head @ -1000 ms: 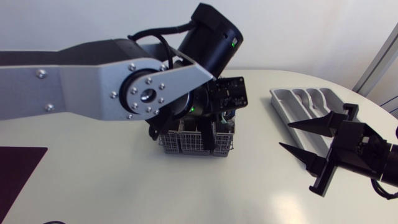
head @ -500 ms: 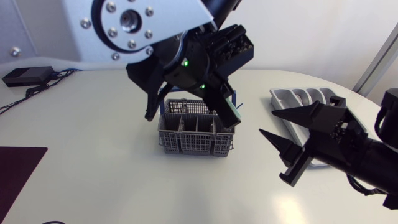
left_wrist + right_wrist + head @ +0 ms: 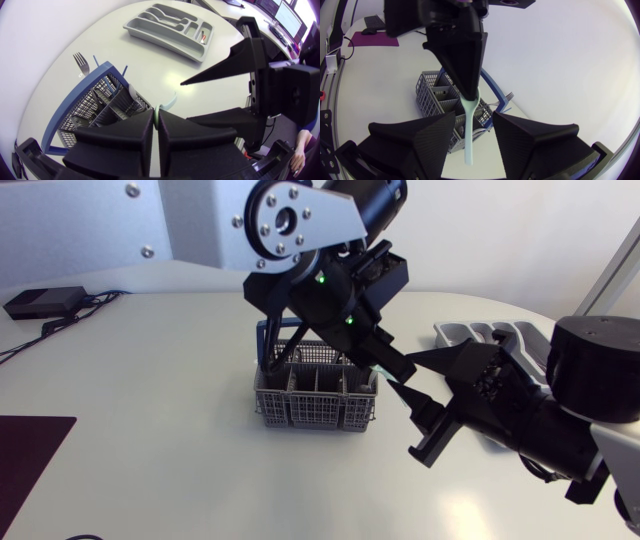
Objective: Sort the cutlery from the basket into the organizer compartments.
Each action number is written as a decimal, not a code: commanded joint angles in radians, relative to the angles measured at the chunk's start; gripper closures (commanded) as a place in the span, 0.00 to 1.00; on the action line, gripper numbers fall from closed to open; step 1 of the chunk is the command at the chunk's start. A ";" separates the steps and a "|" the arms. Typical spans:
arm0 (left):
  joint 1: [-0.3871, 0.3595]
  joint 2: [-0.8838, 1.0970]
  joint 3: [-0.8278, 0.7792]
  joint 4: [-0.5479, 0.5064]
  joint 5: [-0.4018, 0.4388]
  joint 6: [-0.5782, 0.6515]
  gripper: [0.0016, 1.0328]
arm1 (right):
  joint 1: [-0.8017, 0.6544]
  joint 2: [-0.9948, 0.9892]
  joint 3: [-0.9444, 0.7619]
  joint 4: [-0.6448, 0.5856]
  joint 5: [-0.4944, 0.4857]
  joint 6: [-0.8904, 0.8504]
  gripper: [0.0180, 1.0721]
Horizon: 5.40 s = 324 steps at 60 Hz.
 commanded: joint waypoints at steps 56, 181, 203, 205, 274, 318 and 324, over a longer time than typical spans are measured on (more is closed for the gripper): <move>0.061 0.035 0.111 -0.082 0.148 -0.079 0.97 | 0.015 0.146 -0.008 0.156 0.038 -0.035 0.93; 0.040 0.006 -0.231 0.291 0.091 0.697 0.11 | -1.373 0.895 0.521 -0.624 -0.730 -1.492 0.95; 0.024 0.066 -0.202 0.288 0.068 0.777 0.13 | -1.415 1.079 0.681 -0.622 -0.580 -1.630 0.95; 0.023 0.070 -0.202 0.288 0.059 0.789 0.13 | -1.415 1.080 0.679 -0.618 -0.563 -1.633 0.95; 0.035 0.190 -0.061 0.165 -0.062 0.916 0.62 | -1.464 0.859 0.544 -0.659 -0.690 -1.592 0.51; 0.060 0.279 0.082 0.052 -0.055 0.953 0.79 | -1.452 0.747 0.455 -0.713 -0.747 -1.593 0.51; 0.057 0.290 0.120 0.053 -0.050 0.913 0.79 | -1.450 0.741 0.446 -0.714 -0.748 -1.592 0.51</move>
